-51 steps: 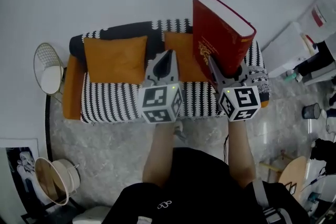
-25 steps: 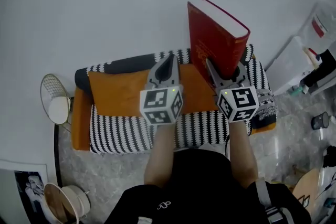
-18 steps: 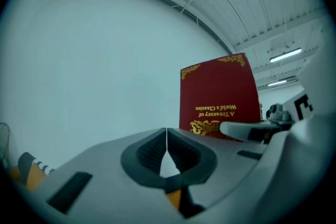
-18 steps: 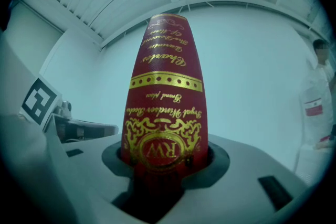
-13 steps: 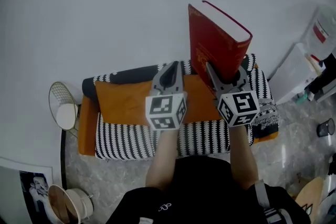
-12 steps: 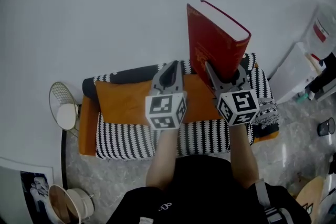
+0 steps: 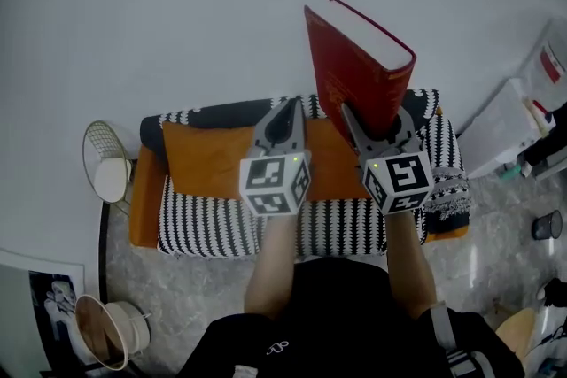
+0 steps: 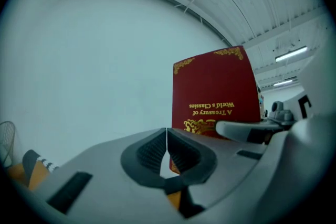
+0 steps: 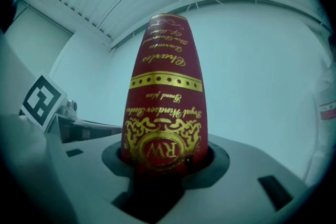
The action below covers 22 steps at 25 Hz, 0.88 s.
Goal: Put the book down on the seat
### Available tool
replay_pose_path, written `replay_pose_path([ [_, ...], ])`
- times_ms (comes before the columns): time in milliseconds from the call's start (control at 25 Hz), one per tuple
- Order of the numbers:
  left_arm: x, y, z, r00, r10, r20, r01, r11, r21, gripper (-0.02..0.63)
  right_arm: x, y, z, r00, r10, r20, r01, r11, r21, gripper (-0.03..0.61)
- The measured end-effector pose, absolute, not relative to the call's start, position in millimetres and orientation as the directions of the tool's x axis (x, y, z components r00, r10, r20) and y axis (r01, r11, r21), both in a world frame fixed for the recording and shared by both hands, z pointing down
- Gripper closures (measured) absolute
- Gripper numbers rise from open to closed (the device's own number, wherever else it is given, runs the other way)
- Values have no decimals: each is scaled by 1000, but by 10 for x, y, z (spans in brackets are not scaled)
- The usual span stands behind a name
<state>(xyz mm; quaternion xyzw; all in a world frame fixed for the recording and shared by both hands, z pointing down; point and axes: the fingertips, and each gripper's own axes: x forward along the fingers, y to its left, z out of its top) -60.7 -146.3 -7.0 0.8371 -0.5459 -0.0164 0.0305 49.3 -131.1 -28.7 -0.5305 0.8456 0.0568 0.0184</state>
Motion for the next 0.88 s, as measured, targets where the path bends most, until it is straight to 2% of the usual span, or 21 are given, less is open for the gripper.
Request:
replay_pose_path([
  [520, -634, -1495, 317, 413, -906, 95, -909, -403, 108, 600, 364, -1367, 88, -460, -888, 13, -886, 460, 52, 368],
  [880, -759, -1467, 595, 414, -898, 152, -908, -393, 147, 600, 149, -1318, 340, -473, -875, 102, -869, 483, 109, 367],
])
